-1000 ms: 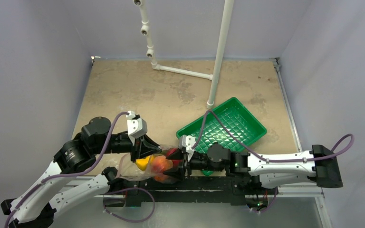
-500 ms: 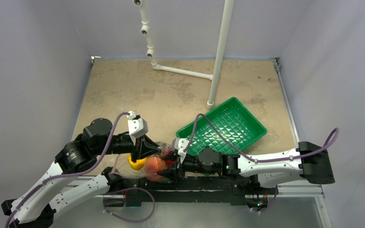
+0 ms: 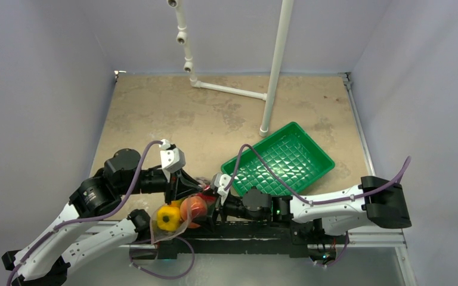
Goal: Place the food in the zip-top bag and seal the zipper
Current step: Adjust the zipper food storage bag at the center of the board.
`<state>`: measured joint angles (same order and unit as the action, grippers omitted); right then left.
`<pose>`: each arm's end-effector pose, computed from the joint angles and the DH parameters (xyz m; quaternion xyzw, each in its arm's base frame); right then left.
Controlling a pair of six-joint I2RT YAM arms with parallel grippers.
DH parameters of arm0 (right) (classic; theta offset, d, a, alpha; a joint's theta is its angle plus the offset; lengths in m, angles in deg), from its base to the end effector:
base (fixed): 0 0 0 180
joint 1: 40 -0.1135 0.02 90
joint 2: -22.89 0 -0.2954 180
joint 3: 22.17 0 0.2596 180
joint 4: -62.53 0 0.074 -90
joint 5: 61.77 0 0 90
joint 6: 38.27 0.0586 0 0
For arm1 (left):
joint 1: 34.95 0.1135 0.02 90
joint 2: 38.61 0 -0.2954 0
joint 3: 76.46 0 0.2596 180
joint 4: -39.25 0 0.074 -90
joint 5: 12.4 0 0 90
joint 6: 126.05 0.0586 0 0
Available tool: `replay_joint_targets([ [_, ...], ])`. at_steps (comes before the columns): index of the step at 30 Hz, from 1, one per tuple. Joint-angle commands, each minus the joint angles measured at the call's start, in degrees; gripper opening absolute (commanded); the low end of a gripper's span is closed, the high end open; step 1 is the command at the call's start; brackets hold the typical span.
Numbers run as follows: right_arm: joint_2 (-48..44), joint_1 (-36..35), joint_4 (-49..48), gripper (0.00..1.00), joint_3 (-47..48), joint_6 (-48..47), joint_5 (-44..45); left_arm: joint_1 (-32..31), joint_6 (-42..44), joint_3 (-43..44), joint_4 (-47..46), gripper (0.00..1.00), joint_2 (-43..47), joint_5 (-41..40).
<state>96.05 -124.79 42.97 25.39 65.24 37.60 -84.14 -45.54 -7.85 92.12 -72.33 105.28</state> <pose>0.0367 0.2975 0.2702 -0.3873 0.6340 0.4645 0.4820 0.0493 -0.0988 0.3871 0.3990 0.6910 -0.4484 0.4028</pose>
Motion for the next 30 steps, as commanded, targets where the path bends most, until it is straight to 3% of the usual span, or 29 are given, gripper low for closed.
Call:
replay_joint_targets([
  [1, 0.49, -0.23, -3.74, 0.99, 1.99, 1.16, 2.86, 0.05, -1.31, -0.57, -4.41, 0.00, 0.67, 2.44],
  [15, 7.72, -0.20, -9.06, 0.97, 4.92, -0.15, 1.06, 0.02, -1.13, -0.54, -5.05, 0.00, 0.23, 3.26],
  [18, 8.58, -0.24, -9.16, 0.83, 5.50, -0.37, 2.13, 0.06, -1.15, -0.42, -5.03, 0.00, 0.11, 3.42],
  [27, 7.35, -0.23, -9.49, 0.18, 5.51, -1.04, 4.00, 0.03, -1.44, -0.15, -4.72, 0.00, -0.20, 3.69],
  [30, 5.68, -0.23, -9.89, 0.11, 4.51, -0.95, 5.50, 0.05, -1.56, 0.03, -4.57, 0.00, -0.21, 3.61],
])
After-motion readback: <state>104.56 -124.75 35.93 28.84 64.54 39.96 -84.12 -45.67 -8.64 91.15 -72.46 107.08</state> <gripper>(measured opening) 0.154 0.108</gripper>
